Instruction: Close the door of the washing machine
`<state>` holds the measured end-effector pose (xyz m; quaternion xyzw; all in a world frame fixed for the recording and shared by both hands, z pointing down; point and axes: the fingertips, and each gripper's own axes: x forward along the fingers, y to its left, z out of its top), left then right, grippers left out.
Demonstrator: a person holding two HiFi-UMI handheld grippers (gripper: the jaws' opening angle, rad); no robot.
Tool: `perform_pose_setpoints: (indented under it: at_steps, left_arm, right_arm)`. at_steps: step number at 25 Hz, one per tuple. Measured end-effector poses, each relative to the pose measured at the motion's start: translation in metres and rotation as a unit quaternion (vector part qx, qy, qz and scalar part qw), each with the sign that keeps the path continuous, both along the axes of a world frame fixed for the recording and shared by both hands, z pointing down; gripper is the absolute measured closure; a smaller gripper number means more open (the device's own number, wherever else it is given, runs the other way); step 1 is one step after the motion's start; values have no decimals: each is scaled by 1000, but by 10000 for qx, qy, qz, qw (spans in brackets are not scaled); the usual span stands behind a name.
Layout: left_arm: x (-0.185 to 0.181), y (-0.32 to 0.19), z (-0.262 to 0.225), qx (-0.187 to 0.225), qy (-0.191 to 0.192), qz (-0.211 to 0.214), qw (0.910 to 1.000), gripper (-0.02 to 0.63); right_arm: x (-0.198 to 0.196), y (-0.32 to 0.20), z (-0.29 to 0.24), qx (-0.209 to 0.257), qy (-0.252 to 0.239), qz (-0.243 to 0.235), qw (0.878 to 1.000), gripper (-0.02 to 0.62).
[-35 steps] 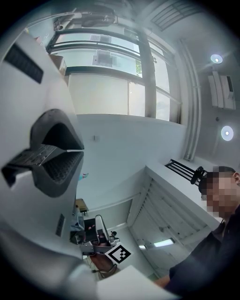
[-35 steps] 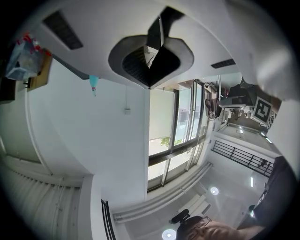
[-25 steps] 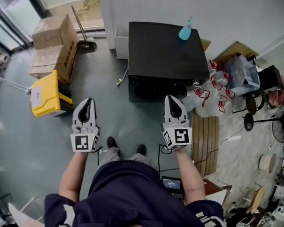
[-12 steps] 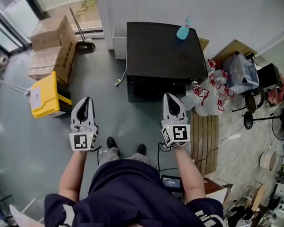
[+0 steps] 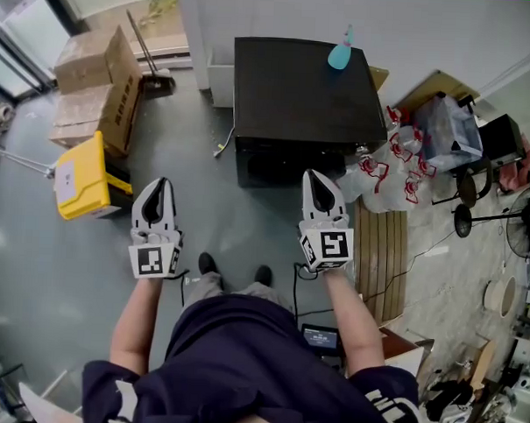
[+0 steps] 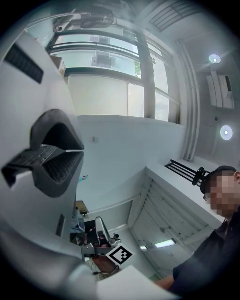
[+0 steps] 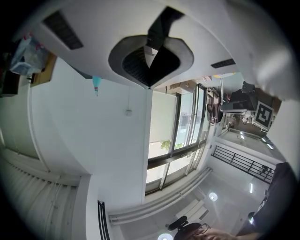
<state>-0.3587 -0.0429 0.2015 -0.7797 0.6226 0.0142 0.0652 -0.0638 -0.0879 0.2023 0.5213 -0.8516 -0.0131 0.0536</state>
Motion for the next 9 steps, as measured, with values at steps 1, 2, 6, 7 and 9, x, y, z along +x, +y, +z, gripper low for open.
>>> perform_pose_setpoints:
  at_steps: [1,2,6,7,9]
  left_arm:
    - [0,0,0,13,33,8,10000,572]
    - [0,0,1,24,31,14,10000,572]
    - [-2,2,3,52,-96,13,9999,572]
    - [-2,2,2,54,-98,8,9999,572]
    - [-3,3,2,59,-96,-1,9999,572]
  right_arm:
    - [0,0,0,-7,-3,12,10000,577]
    - [1,-1,1,-12,-6,28,10000,577]
    - [0,0,1,-3,-1,46,10000,577]
    - [0,1,0,-2,-4,49,10000,577]
    - [0,2,0,-1,-13,59,10000,577]
